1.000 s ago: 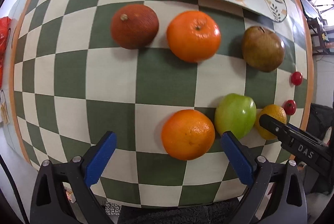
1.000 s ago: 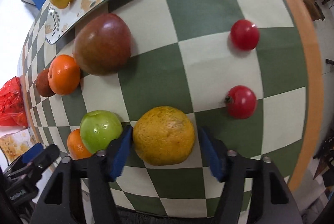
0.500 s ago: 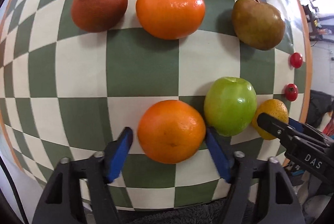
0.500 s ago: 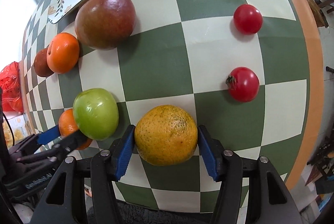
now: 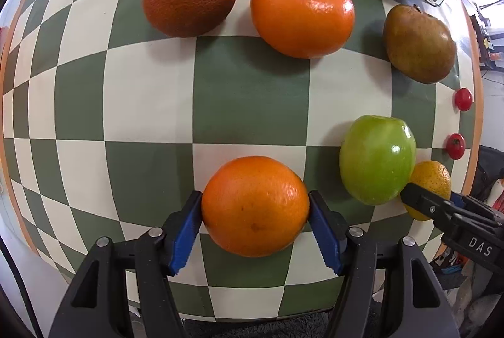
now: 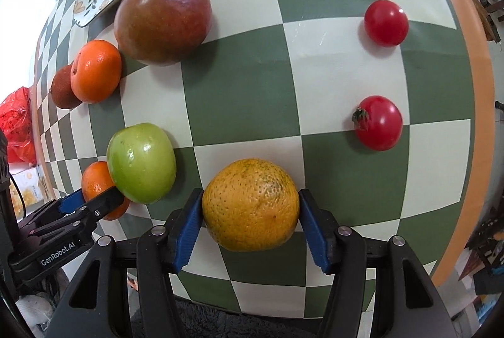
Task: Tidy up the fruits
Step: 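Grasp the orange with the left tool while the right tool grasps the yellow citrus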
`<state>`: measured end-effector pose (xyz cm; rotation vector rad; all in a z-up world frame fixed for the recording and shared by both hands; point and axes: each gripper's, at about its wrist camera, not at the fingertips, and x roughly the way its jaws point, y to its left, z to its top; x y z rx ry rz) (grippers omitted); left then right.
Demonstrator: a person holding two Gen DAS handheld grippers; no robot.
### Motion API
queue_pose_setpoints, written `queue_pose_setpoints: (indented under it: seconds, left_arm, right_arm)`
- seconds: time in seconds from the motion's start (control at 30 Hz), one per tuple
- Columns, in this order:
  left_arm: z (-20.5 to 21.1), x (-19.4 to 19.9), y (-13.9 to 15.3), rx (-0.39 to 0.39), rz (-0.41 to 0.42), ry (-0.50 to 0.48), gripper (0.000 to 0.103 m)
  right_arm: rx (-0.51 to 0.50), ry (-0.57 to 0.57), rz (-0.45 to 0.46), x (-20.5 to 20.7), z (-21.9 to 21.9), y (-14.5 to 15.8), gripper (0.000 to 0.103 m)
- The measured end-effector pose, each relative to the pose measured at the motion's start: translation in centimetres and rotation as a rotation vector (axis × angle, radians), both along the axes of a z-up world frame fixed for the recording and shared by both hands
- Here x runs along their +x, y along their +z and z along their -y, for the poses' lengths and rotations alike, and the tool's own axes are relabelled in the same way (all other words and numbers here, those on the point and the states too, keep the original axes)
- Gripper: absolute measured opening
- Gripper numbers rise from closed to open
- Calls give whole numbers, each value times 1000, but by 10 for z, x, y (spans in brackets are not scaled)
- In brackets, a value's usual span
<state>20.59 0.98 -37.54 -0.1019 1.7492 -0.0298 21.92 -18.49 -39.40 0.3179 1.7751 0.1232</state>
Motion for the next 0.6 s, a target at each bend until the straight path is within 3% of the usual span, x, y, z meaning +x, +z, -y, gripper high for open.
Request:
queue_pose_setpoints:
  seconds: [0.3,0.47,0.6]
  left_arm:
    - [3,3,10,-4,28,26,63]
    - [-9,13,64,-57,115,47,63]
    - [-13,47,117,-115,210,66,63]
  right_arm:
    - [-1,-4,-5,-3,1,-3,62]
    - [27,-22,-6,-7,7,6,61]
    - [89,-40,52,3,14,41,61]
